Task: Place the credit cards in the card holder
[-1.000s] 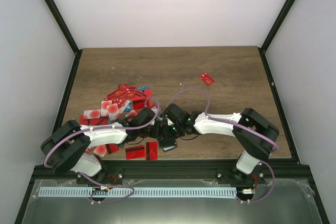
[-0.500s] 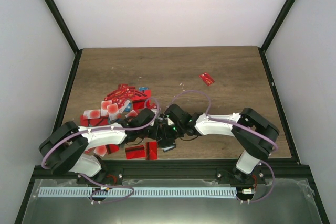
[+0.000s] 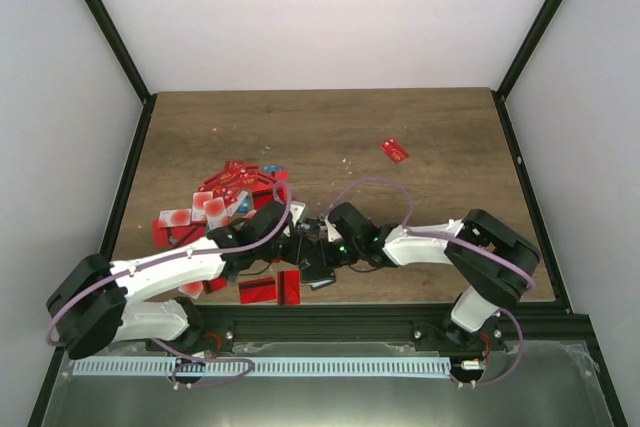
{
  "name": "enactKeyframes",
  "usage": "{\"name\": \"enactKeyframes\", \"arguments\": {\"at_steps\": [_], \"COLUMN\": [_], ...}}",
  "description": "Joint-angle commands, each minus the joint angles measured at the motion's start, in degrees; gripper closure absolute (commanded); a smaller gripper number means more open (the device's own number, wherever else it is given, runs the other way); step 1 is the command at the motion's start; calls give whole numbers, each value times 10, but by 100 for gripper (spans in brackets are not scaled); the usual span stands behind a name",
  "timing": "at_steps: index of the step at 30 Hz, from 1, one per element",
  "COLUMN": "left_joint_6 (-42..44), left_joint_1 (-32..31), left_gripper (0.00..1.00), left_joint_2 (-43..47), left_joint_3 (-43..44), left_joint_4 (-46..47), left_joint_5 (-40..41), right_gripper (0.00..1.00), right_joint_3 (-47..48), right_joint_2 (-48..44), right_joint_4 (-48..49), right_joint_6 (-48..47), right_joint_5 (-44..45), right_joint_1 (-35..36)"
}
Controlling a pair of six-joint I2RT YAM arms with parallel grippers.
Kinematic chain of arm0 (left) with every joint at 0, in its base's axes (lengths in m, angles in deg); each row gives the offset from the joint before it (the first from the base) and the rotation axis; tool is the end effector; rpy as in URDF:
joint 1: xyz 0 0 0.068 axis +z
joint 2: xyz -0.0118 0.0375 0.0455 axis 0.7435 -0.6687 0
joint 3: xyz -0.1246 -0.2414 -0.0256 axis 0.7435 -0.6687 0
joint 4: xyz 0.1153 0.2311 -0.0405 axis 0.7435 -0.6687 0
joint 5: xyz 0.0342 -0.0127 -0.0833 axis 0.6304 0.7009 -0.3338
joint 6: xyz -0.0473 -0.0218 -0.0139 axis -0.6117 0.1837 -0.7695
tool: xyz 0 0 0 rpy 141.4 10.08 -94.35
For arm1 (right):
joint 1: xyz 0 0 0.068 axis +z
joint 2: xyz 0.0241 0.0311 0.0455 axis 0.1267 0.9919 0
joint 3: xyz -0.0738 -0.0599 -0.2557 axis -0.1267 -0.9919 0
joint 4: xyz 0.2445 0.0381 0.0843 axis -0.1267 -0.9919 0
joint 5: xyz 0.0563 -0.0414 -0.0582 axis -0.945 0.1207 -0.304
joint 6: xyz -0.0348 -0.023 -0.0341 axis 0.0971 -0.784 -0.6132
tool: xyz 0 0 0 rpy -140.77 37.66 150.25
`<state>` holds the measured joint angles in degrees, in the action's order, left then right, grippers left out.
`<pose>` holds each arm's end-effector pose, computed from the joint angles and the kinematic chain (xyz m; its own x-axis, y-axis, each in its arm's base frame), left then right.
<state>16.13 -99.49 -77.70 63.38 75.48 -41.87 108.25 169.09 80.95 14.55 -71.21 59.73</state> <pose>0.1481 -0.1926 0.1823 -0.8259 0.2089 -0.5236 0.4629 0.7815 -0.4184 0.1672 0.2387 0.1259 -0.9462 -0.1963 -0.2573 -0.3179 0.7122 0.6259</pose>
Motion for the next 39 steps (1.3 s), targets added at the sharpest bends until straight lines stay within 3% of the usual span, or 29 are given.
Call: {"name": "enactKeyframes", "arguments": {"at_steps": [1, 15, 20, 24, 28, 30, 39], "left_joint_6": [-7, -25, -23, -21, -16, -14, 22], "left_joint_1": [-6, -14, -14, -13, -9, -5, 33], "left_gripper": [90, 92, 88, 75, 55, 47, 32], "left_joint_2": [37, 33, 33, 43, 60, 66, 114], "left_joint_3": [13, 27, 48, 67, 89, 112, 142], "left_joint_4": [-35, -60, -90, -119, -151, -170, -183], "left_joint_5": [-6, 22, 63, 93, 133, 165, 436], "right_gripper": [99, 99, 75, 54, 13, 1, 0], "right_joint_3": [-83, -100, -37, 22, 75, 98, 152], "right_joint_2": [41, 16, -50, -113, -168, -188, -232], "right_joint_4": [-127, -91, -130, -187, -238, -264, -287], "right_joint_6": [6, 2, -26, -45, -58, -67, -117], "right_joint_5": [78, 47, 27, 34, 58, 87, 287], "right_joint_1": [-14, -22, -22, -24, -31, -40, -138]}}
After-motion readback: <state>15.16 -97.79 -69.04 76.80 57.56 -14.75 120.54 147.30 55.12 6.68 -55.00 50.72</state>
